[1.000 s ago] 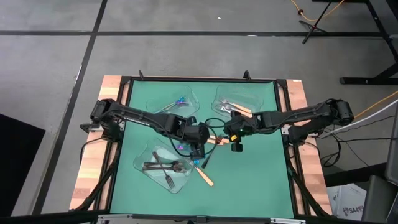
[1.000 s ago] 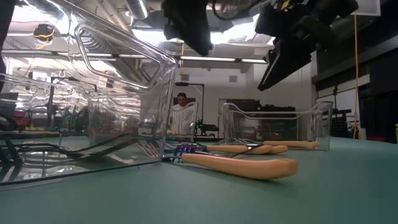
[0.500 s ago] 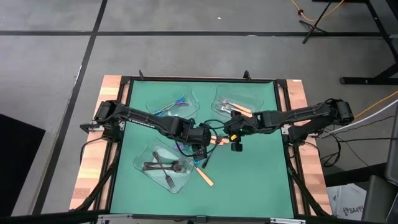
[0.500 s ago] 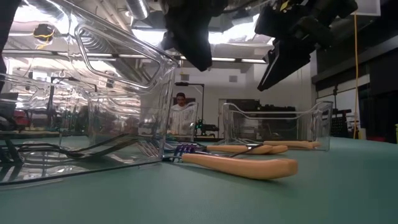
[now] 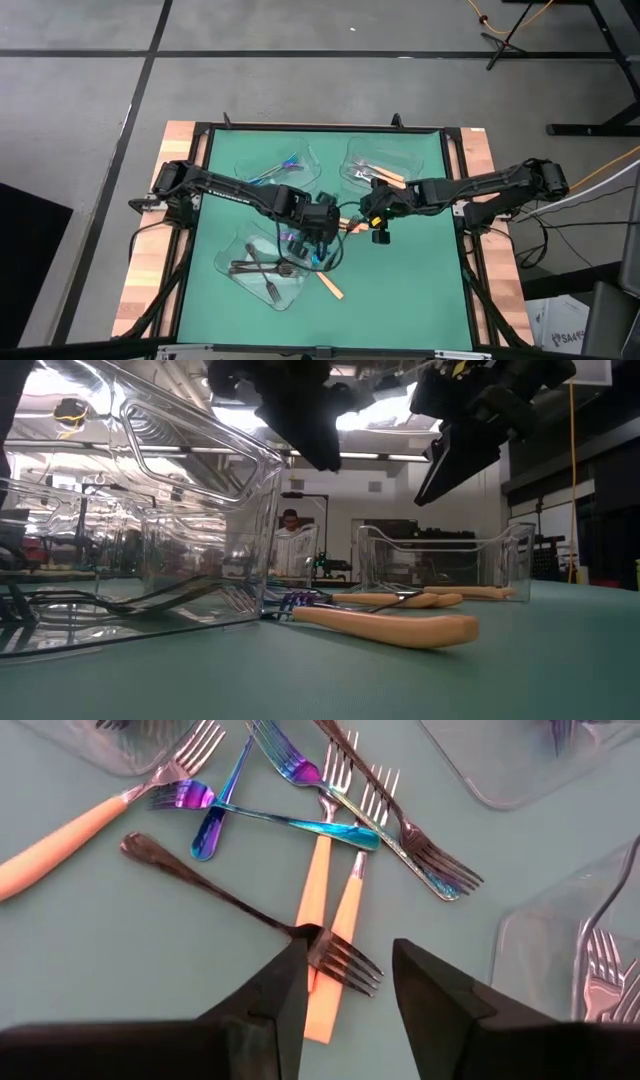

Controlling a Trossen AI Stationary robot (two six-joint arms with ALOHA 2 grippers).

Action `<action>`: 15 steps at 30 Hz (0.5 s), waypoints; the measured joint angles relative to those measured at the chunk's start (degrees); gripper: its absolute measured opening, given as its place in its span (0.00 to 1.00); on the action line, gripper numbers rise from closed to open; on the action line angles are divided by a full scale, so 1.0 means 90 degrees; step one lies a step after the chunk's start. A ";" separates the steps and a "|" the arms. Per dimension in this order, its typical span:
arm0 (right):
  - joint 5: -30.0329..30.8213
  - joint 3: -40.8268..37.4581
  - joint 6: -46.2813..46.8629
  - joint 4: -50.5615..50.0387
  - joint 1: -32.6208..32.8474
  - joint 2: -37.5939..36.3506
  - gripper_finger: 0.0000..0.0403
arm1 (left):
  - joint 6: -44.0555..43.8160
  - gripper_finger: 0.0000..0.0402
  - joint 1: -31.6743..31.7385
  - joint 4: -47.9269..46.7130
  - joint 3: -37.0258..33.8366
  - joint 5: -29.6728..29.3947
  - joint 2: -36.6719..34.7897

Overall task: Sort silverware by color (type)
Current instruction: Put the blue fork into the top left transparent bin

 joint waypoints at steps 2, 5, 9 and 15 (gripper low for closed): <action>0.0000 0.0000 0.0000 -0.0004 0.0000 0.0000 0.34 | 0.0734 0.24 0.0076 0.0034 0.0003 0.0487 0.0040; 0.0000 0.0000 0.0001 -0.0023 0.0000 0.0000 0.34 | 0.1566 0.24 0.0198 0.0051 -0.0025 0.1022 0.0090; 0.0000 0.0000 -0.0027 -0.0183 0.0000 -0.0003 0.34 | 0.2429 0.24 0.0338 0.0256 -0.0155 0.1333 0.0193; -0.0049 -0.0002 -0.0036 -0.0226 0.0000 -0.0047 0.34 | 0.3282 0.24 0.0480 0.0212 -0.0233 0.1398 0.0556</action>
